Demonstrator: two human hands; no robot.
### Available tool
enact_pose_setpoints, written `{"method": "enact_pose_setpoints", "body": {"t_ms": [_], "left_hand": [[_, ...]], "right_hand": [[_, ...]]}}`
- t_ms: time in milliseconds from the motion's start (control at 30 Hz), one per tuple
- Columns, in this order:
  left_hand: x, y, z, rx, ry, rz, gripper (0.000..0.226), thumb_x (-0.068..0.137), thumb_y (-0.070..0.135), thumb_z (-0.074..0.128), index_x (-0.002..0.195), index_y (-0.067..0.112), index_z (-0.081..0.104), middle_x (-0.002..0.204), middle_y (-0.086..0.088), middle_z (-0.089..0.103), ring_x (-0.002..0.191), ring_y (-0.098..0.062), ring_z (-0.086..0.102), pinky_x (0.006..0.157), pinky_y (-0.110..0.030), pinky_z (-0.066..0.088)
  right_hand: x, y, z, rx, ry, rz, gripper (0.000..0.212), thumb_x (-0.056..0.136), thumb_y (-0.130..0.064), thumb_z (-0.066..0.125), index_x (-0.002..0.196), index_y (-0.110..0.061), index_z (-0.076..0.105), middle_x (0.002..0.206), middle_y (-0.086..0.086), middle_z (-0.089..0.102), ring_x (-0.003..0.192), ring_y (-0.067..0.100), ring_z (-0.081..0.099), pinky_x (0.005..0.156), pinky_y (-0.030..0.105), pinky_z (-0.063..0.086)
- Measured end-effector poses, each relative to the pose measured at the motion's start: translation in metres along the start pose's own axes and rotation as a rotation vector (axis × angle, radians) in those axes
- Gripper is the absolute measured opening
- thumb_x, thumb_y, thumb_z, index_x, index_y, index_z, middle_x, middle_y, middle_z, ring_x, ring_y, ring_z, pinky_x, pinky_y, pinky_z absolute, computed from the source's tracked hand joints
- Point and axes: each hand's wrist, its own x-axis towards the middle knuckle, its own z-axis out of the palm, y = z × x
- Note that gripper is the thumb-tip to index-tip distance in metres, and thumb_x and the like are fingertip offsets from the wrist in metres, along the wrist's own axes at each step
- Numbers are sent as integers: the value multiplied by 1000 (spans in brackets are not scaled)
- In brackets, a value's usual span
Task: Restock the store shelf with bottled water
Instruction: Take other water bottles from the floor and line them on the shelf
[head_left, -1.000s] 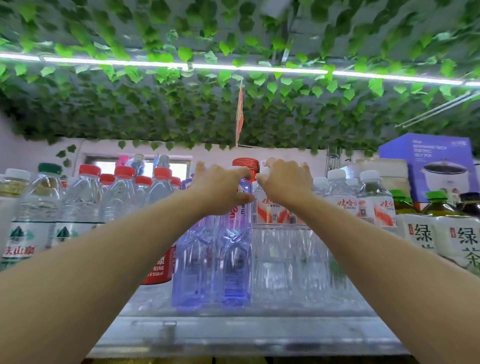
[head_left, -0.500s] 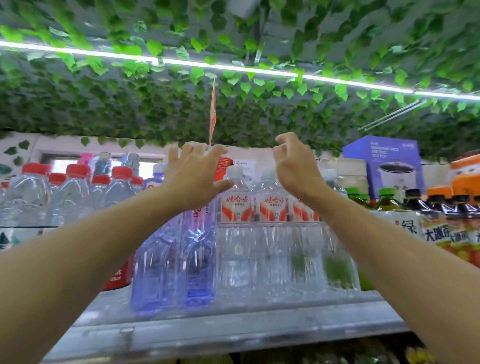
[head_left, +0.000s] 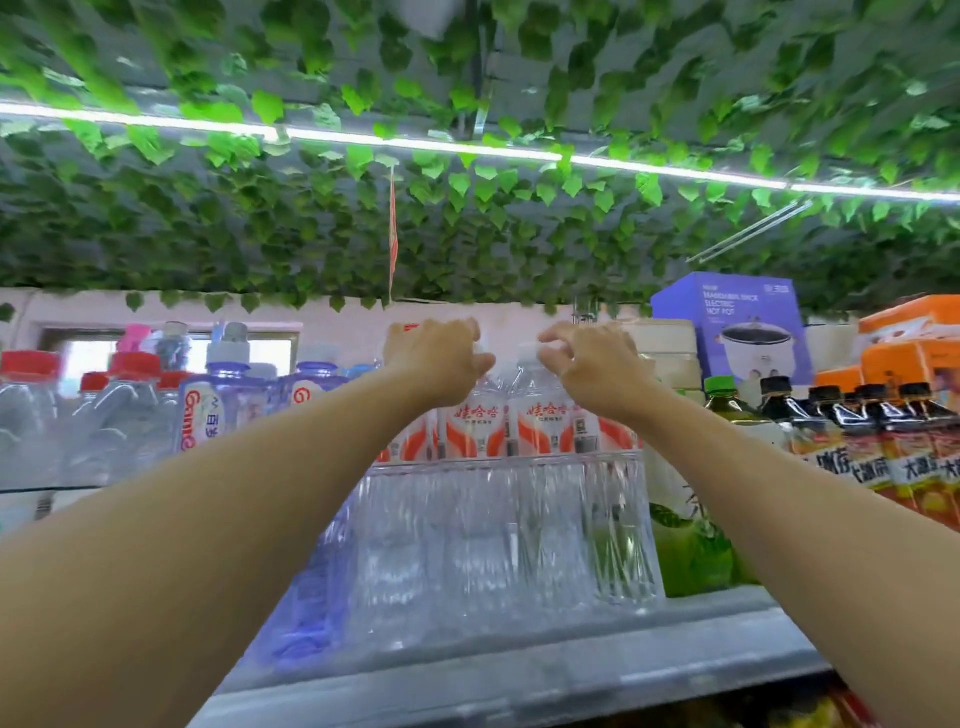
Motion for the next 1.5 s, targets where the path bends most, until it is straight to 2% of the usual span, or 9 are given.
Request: {"method": "enact_pose_setpoints", "body": {"t_ms": [67, 367, 633, 733, 833, 967, 1233, 1400, 1500], "left_hand": [[7, 0, 3, 27, 7, -7, 33, 97, 42, 39, 112, 18, 57, 110, -5, 63, 96, -23, 52, 84, -38, 32], [11, -8, 3, 14, 16, 12, 35, 94, 44, 44, 114, 21, 62, 114, -4, 63, 103, -24, 56, 79, -34, 37], [6, 1, 3, 5, -23, -45, 33, 96, 42, 37, 115, 23, 56, 111, -3, 61, 102, -23, 52, 101, -48, 25], [0, 6, 3, 44, -38, -72, 41, 97, 47, 32, 127, 24, 47, 121, -4, 60, 114, -26, 50, 106, -54, 18], [-6, 12, 2, 85, 12, -77, 49, 96, 51, 33, 136, 23, 40, 132, -8, 53, 126, -29, 43, 107, -56, 18], [-12, 19, -2, 103, 32, -49, 51, 95, 52, 35, 135, 22, 40, 136, -10, 50, 128, -29, 41, 108, -55, 19], [-27, 33, -16, 90, 86, 1, 50, 94, 50, 39, 135, 22, 39, 139, -6, 47, 131, -27, 38, 110, -54, 16], [-39, 31, -21, 144, 95, 26, 47, 94, 49, 41, 132, 21, 42, 135, -5, 50, 129, -26, 40, 112, -56, 14], [-41, 32, -19, 147, 90, 26, 46, 94, 49, 42, 130, 20, 44, 133, -5, 52, 127, -25, 42, 112, -56, 15]], "right_hand": [[5, 0, 2, -4, -6, -30, 38, 98, -41, 42, 127, -20, 55, 115, 4, 66, 119, 23, 50, 114, 47, 11], [11, -7, 13, 64, 61, -10, 39, 95, -42, 49, 124, -18, 59, 115, 5, 66, 120, 22, 51, 114, 46, -6], [-4, 7, -9, 245, 123, -50, 36, 101, -24, 36, 133, -15, 49, 133, 7, 55, 126, 23, 43, 110, 39, 27], [-14, 26, -24, 382, 145, 27, 36, 102, -19, 33, 133, -12, 48, 123, 3, 54, 104, 14, 47, 81, 16, 39], [-22, 44, -29, 396, 136, 87, 36, 102, -18, 33, 134, -9, 48, 113, 4, 54, 90, 10, 47, 70, 20, 36], [-31, 60, -30, 372, 72, 139, 37, 100, -20, 38, 135, -11, 46, 132, 8, 53, 115, 20, 49, 97, 32, 38], [-29, 50, -23, 464, -267, 258, 71, 85, -37, 67, 143, -16, 31, 142, 13, 42, 122, 28, 48, 103, 43, 42], [-34, 48, -16, 532, -231, 283, 64, 80, -30, 73, 132, -7, 42, 112, 9, 59, 97, 22, 60, 85, 35, 53], [-36, 44, -17, 468, -172, 269, 36, 81, -30, 73, 100, -11, 49, 85, 1, 56, 79, 15, 60, 65, 23, 50]]}}
